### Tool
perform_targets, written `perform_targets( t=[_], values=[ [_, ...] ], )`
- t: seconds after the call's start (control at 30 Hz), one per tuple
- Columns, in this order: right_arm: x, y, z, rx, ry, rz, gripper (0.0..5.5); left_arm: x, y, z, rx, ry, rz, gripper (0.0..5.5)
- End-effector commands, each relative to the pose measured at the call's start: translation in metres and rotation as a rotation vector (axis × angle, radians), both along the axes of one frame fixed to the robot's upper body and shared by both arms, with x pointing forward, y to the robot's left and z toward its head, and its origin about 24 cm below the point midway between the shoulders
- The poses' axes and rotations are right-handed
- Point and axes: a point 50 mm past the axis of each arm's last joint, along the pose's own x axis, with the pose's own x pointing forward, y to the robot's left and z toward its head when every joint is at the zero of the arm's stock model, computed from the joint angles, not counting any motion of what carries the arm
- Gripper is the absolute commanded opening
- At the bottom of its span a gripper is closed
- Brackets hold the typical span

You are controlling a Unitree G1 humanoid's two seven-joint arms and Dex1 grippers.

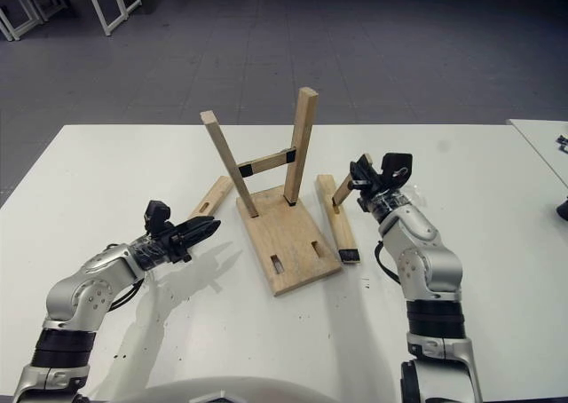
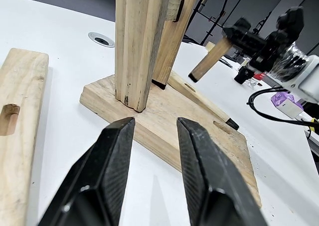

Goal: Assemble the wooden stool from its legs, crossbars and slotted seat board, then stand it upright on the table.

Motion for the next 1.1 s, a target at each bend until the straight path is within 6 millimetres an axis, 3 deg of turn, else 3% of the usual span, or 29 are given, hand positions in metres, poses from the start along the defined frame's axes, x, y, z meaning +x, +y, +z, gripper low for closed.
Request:
perform_targets(
  t=[0.03,0.37,0.53,0.73,0.87,1.03,1.1],
  values=[
    [-0.003,0.006,-0.010,-0.004,0.028,0.007,0.41,0.003,0.000,0.001,0.023,-0.009,0.006,1.55],
    [-0.013,-0.015,-0.029,0.073,0.137,-0.210,0.41,0.002,0.001,-0.001,0.028,-0.001,0.008,1.55],
    [-0.013,-0.010,-0.037,-0.098,0.212,-0.145,0.41,0.001,0.001,-0.003,0.030,0.005,0.010,1.55],
    [0.008,-0.007,-0.030,-0.142,0.289,-0.104,0.41,0.003,0.001,-0.003,0.036,0.006,0.010,1.55],
    [0.026,-0.016,-0.022,-0.163,0.316,-0.104,0.41,0.004,0.000,-0.004,0.034,0.004,0.011,1.55],
    [0.026,-0.017,-0.027,-0.183,0.337,-0.083,0.41,0.003,0.001,-0.005,0.033,0.007,0.018,1.55],
    [0.028,-0.015,-0.018,-0.159,0.303,-0.074,0.41,0.003,0.001,-0.005,0.033,0.009,0.020,1.55]
  ],
)
